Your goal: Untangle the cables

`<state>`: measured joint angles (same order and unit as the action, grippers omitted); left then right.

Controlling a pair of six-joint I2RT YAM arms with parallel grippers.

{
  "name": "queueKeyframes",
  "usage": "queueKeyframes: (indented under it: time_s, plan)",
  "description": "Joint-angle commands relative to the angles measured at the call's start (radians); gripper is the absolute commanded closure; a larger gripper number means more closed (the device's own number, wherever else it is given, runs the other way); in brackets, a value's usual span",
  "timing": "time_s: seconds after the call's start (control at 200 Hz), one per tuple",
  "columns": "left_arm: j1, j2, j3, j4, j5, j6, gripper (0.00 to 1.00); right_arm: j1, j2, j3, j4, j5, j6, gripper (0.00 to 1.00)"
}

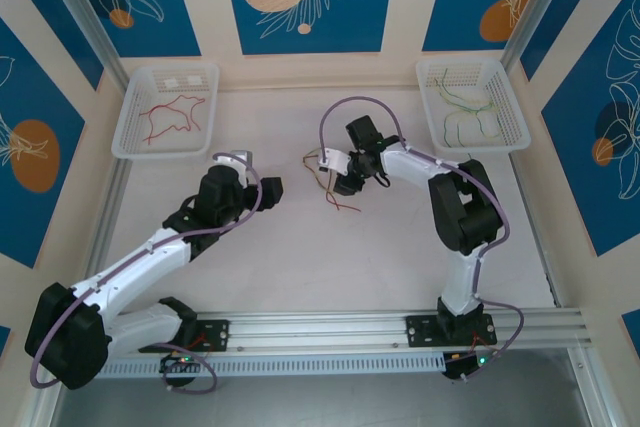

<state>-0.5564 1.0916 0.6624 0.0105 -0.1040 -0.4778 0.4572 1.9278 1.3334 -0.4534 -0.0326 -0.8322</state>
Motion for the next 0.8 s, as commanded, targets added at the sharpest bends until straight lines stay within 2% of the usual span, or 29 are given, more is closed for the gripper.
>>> queueKeyframes:
  time_s: [0.0, 0.1, 0.215, 0.335, 0.555, 0.68, 0.76, 0.795]
  plan:
    - [0.005, -0.019, -0.006, 0.007, 0.021, -0.012, 0.12, -0.001, 0.028, 0.056, -0.067, -0.013, -0.125, 0.56]
    - [0.004, -0.031, -0.004, 0.0, 0.017, -0.002, 0.12, 0.006, 0.075, 0.08, -0.106, 0.007, -0.2, 0.55]
    - [0.005, -0.041, -0.004, -0.002, 0.015, 0.007, 0.12, 0.017, 0.114, 0.068, -0.044, 0.054, -0.251, 0.55]
    - [0.005, -0.044, -0.001, -0.008, 0.016, 0.012, 0.11, 0.017, 0.125, 0.035, 0.018, 0.048, -0.293, 0.54]
    - [0.004, -0.056, -0.004, -0.014, 0.016, 0.013, 0.1, 0.007, 0.204, 0.105, -0.075, 0.047, -0.294, 0.57]
    - [0.004, -0.065, -0.006, -0.019, 0.017, 0.011, 0.1, 0.005, 0.245, 0.115, -0.1, 0.104, -0.283, 0.66]
    - [0.004, -0.079, -0.01, -0.022, 0.01, 0.01, 0.1, -0.002, 0.259, 0.113, -0.121, 0.126, -0.259, 0.81]
    - [0.005, -0.084, -0.013, -0.022, 0.006, 0.011, 0.1, -0.002, 0.253, 0.097, -0.108, 0.138, -0.252, 0.85]
